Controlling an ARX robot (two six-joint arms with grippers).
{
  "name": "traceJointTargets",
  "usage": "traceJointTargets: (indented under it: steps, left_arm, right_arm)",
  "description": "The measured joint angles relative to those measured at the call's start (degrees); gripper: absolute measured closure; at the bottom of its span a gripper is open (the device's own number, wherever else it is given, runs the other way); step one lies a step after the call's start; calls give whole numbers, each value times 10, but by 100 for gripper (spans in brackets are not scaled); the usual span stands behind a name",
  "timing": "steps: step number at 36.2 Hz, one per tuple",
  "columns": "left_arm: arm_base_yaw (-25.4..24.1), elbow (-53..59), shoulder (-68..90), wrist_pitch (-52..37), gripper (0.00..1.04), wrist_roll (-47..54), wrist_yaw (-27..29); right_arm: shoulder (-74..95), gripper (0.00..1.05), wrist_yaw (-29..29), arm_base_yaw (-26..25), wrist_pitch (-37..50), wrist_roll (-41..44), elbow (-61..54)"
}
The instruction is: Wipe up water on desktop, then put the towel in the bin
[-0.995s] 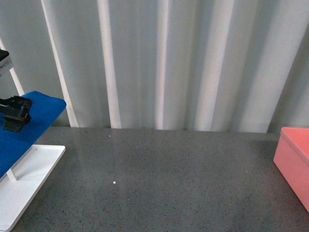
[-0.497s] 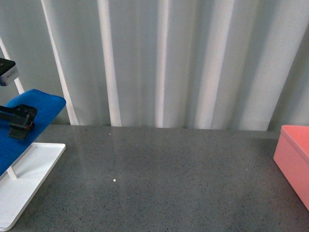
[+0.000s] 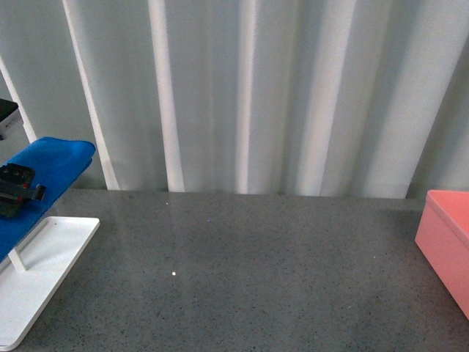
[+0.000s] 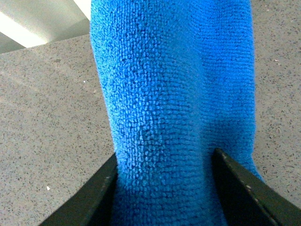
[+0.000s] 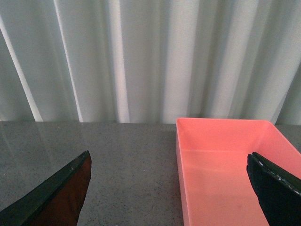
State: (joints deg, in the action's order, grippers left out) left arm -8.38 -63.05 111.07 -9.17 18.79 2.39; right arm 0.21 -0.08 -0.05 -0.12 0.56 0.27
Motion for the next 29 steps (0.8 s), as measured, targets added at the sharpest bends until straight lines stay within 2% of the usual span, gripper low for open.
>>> traceJointTargets:
  steps: [9,10,18,25,29]
  left_arm:
    - [-5,17,-45,-16,97,-30,-47]
    - [-5,19,-53,-17,100,-32,-51]
    - [-2,28,-110,-33,100,-39,-59]
    - [17,80,-194,-59,100,-75,-134]
    - [52,126,-258,-111,100,-123,-182]
  right_arm:
    - [0,7,0,0,0,0,0]
    - [0,7,0,0,0,0,0]
    - [0,7,0,0,0,0,0]
    - [0,7,0,0,0,0,0]
    - [0,7,0,0,0,0,0]
